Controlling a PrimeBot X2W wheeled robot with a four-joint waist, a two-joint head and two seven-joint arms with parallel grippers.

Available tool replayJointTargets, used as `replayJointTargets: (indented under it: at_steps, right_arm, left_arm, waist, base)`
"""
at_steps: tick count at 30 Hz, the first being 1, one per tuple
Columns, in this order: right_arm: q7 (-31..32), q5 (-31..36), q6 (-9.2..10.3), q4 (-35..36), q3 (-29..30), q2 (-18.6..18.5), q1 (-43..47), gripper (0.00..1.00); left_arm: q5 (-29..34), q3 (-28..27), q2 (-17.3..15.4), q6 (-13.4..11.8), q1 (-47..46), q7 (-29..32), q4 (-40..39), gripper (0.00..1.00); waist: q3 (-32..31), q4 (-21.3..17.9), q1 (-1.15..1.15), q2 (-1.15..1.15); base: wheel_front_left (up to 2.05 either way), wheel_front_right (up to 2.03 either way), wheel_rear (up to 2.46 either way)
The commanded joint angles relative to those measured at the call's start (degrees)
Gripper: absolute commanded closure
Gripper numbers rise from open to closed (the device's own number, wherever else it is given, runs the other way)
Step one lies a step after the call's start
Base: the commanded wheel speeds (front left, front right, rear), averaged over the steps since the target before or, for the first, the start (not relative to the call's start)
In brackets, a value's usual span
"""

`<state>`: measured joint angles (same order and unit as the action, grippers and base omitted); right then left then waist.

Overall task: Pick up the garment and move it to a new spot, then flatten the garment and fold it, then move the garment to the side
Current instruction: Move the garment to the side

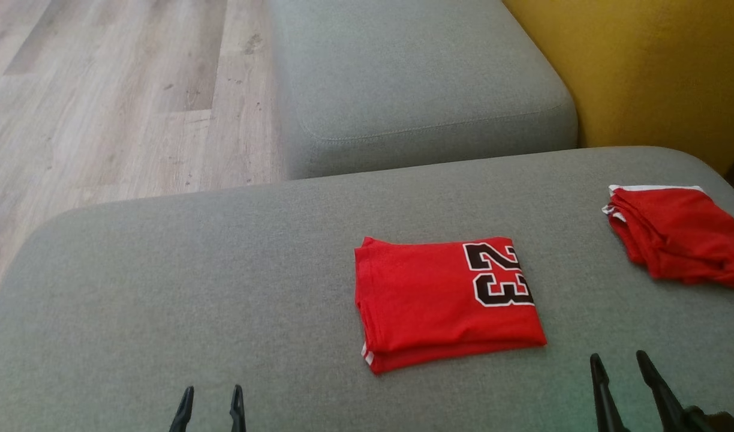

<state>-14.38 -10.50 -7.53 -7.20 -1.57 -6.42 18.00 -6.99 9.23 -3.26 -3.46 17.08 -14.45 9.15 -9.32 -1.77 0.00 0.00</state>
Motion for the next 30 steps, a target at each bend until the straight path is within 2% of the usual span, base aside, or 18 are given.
replayJointTargets:
  at_steps: [1,13,19,22,26,30]
  right_arm:
    - [-0.62,0.54,0.04,2.03,-1.28,-0.99,-1.64,0.0]
    - [-0.62,0.98,0.04,1.97,-1.75,-1.36,-1.73,0.0]
    - [-0.62,0.06,0.04,0.2,-1.06,-0.9,-5.06,0.0]
    - [-0.62,-2.21,0.04,-4.04,-0.92,-0.58,-9.01,0.0]
    - [-0.36,-6.06,0.04,-13.88,-2.7,-1.72,-16.52,0.0]
    - [4.58,-10.83,0.04,-23.04,-4.71,-3.02,-25.02,0.0]
  left_arm:
    - [0.37,-2.04,0.38,0.25,-1.5,-0.55,-1.34,0.0]
    - [1.11,-2.14,0.38,0.55,-1.4,-0.55,-1.07,0.0]
    - [1.06,-2.48,0.38,-1.03,-2.16,-0.55,-3.07,0.0]
    - [0.64,-2.44,0.38,-1.78,-2.74,-0.55,-5.03,0.0]
    - [0.76,-1.87,0.38,-2.27,-3.0,-0.55,-6.66,0.0]
    - [1.17,-0.57,0.38,-2.11,-3.31,-0.55,-7.33,0.0]
  waist:
    - [-0.11,0.09,0.0,0.0]
    - [0.06,0.58,0.0,0.0]
    - [2.43,0.95,0.0,0.0]
    - [4.02,1.72,0.0,0.0]
    - [5.6,3.06,0.0,0.0]
    - [6.71,4.59,0.0,0.0]
  base:
    - [0.0,0.0,0.0]
    - [0.0,0.0,0.0]
    - [0.0,0.0,0.0]
    - [0.0,0.0,0.0]
    - [0.0,0.0,0.0]
    - [0.0,0.0,0.0]
